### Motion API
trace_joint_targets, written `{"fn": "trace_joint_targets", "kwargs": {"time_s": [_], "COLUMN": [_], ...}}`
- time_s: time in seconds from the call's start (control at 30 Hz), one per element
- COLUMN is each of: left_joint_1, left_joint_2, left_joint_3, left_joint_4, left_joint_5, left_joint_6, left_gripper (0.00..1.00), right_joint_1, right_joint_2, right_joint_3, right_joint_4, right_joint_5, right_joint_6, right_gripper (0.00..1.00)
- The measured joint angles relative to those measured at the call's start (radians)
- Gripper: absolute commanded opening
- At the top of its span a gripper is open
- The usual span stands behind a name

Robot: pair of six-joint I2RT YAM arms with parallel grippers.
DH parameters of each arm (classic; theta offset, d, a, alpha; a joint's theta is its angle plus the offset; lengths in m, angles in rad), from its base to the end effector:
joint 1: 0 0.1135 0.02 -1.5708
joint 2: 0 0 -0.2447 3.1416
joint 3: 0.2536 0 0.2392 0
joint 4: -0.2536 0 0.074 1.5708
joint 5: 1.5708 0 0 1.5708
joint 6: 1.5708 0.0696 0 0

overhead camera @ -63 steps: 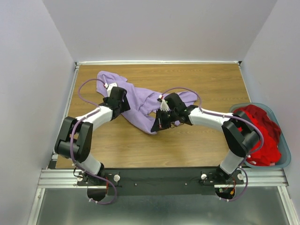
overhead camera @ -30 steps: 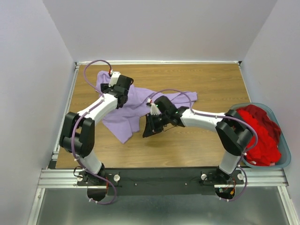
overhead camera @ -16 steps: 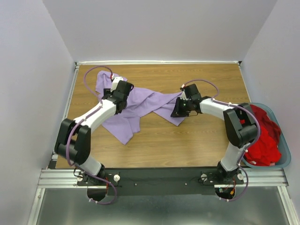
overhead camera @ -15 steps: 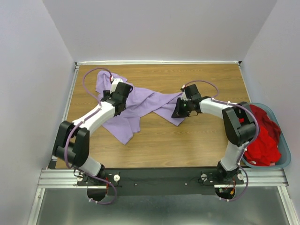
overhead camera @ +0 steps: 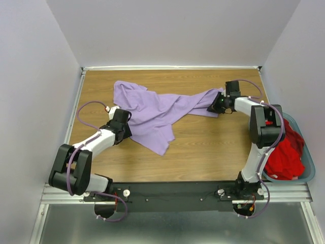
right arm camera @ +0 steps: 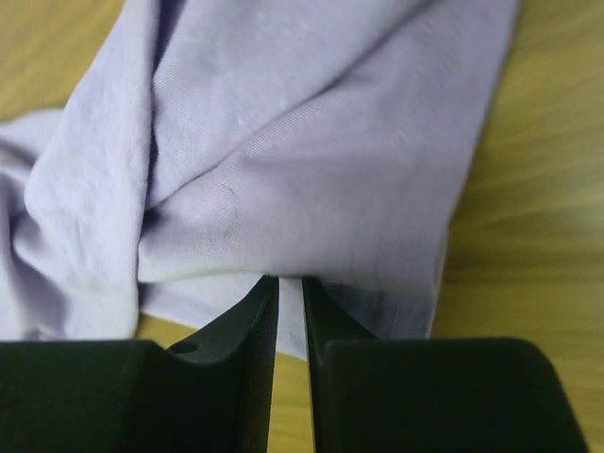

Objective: Fold and stack the t-shirts
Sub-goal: Flatten the tshirt out

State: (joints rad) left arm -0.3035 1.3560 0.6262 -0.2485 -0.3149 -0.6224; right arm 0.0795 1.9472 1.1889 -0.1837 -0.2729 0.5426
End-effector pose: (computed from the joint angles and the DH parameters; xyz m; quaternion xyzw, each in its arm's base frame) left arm 0.2533 -0.0567 0.1266 -0.1952 0.9254 0.0054 0.3249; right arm 0.3995 0.0506 0.1114 0.1753 0.9267 0.2169 0.2521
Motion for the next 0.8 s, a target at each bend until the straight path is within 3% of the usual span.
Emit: {"fn": "trace_joint_targets", "kwargs": {"time_s": [0.07,0.37,0.53,0.8], "left_joint_1": [0.004,-0.04,-0.135,-0.152], "left_joint_2": [0.021,0.017,-0.043,0.06], "left_joint_3": [0.005,0.076,0.1,0.087], "left_joint_4": [0.018,0.021,0.023,0.04], "left_joint_5": [0.029,0.112,0.15,0.172], "left_joint_6": [-0.008,-0.061,-0.132,-0.178], "left_gripper": [0.42,0.47,0.3,0.23], "right_joint_1": [-0.027,-0.055,-0.055,-0.055], "right_joint_2": [0.013,0.037,0.037,0.037], "right_joint_3": [0.022,0.055,0.055,0.055], "right_joint_4": [0.0,0.002,0.002,0.003], "right_joint_5": [0.015,0.029,0.029,0.03], "right_joint_6": [0.001,-0.002,-0.007,-0.013], "right_gripper": [0.24,0.24,0.24,0.24]}}
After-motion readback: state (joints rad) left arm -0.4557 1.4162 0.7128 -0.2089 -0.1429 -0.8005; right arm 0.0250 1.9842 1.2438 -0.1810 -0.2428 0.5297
